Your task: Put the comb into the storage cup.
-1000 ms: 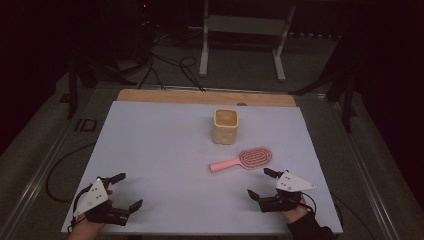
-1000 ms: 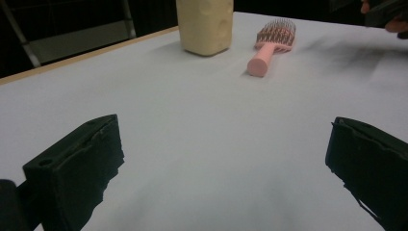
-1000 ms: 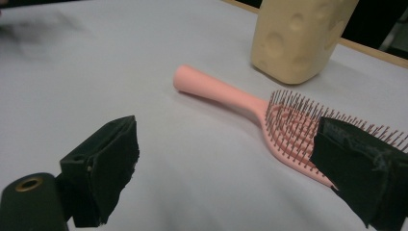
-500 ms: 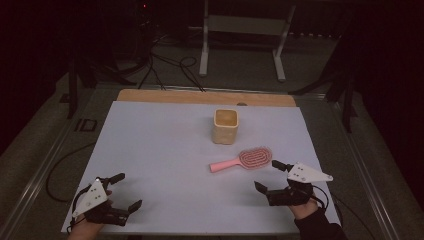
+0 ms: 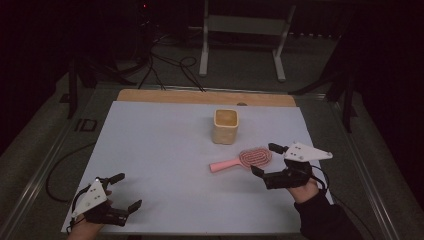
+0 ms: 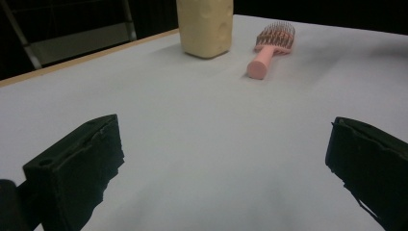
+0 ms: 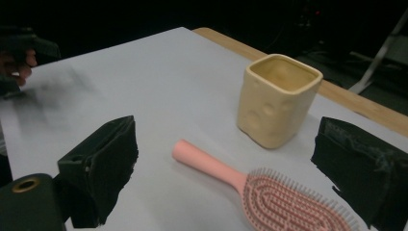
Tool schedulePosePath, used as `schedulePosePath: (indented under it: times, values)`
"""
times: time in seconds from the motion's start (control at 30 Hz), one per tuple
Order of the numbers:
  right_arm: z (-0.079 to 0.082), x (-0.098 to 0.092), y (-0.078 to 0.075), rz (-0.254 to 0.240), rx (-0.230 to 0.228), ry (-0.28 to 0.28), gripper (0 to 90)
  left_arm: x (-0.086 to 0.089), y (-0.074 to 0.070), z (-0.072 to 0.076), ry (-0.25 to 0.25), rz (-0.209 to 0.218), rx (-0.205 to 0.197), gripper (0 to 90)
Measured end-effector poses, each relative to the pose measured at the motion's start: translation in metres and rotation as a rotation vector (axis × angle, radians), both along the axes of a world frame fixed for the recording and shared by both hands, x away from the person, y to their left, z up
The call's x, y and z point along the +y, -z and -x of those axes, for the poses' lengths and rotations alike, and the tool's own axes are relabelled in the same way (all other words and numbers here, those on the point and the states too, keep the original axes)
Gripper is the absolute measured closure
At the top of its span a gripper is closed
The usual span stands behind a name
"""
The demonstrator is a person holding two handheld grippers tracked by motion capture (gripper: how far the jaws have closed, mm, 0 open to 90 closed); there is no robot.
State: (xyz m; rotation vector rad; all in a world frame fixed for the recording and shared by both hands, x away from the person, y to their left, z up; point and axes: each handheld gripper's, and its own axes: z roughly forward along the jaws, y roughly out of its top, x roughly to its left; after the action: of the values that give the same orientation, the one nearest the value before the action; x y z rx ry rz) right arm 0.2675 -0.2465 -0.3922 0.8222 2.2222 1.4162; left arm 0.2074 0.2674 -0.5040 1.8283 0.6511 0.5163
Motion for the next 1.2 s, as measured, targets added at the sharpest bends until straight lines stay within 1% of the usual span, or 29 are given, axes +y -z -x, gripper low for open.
schedulePosePath:
  times: [0.07,0.1,0.17,0.23,0.27,0.33,0.4,0.43,0.47,0.5,0.53,0.6,0.67,0.73,0.83,1.0,1.13,1.2]
  values:
    - [-0.008,0.008,-0.004,0.014,0.007,-0.003,8.1,0.0,0.0,0.0,0.001,0.0,-0.001,0.0]
    - [-0.008,0.008,-0.004,0.014,0.007,-0.003,8.1,0.0,0.0,0.0,0.001,-0.001,-0.001,0.0]
    - [-0.013,0.013,-0.006,0.019,0.015,-0.021,8.1,0.0,0.0,0.0,0.0,0.001,0.0,0.0]
    - [-0.016,0.019,-0.007,0.028,0.016,-0.03,8.1,0.0,0.0,0.0,0.001,-0.001,-0.003,0.0]
    - [-0.016,0.019,-0.007,0.028,0.016,-0.03,8.1,0.0,0.0,0.0,0.001,-0.001,-0.003,0.0]
    - [-0.021,0.029,-0.009,0.042,0.011,-0.052,8.1,0.0,0.0,0.0,0.002,0.003,-0.001,0.0]
    - [-0.024,0.035,-0.01,0.036,0.016,-0.069,8.1,0.0,0.0,0.001,0.001,0.0,0.0,0.0]
    - [-0.025,0.038,-0.011,0.037,0.022,-0.075,8.1,0.0,-0.001,0.001,0.002,0.0,-0.001,0.0]
    - [-0.027,0.041,-0.011,0.04,0.02,-0.089,8.1,0.0,-0.001,0.001,0.002,0.001,-0.002,0.0]
    - [-0.029,0.045,-0.011,0.046,0.019,-0.091,8.2,0.0,0.0,0.001,0.002,0.002,-0.001,0.0]
    - [-0.033,0.051,-0.011,0.043,0.028,-0.104,8.1,0.0,0.0,0.001,0.001,0.002,0.0,0.0]
    - [-0.035,0.054,-0.011,0.045,0.031,-0.105,8.1,0.0,-0.001,0.001,0.0,-0.002,-0.003,0.0]
    - [-0.04,0.06,-0.01,0.048,0.047,-0.128,8.2,0.0,-0.001,0.0,-0.001,-0.001,-0.004,0.0]
    - [-0.046,0.066,-0.008,0.058,0.071,-0.132,8.2,0.001,0.0,0.001,-0.001,0.0,-0.002,0.0]
    - [-0.052,0.073,-0.005,0.065,0.092,-0.14,8.2,0.001,-0.001,0.001,-0.001,0.004,-0.004,0.0]
    - [-0.059,0.081,-0.005,0.059,0.09,-0.15,8.2,0.0,-0.001,0.001,0.002,0.0,0.001,0.0]
    - [-0.066,0.089,-0.003,0.056,0.105,-0.154,8.2,0.001,0.0,0.001,0.0,0.002,0.004,0.0]
    - [-0.068,0.094,0.0,0.066,0.115,-0.158,8.3,0.001,0.0,0.001,0.002,0.001,0.002,0.0]
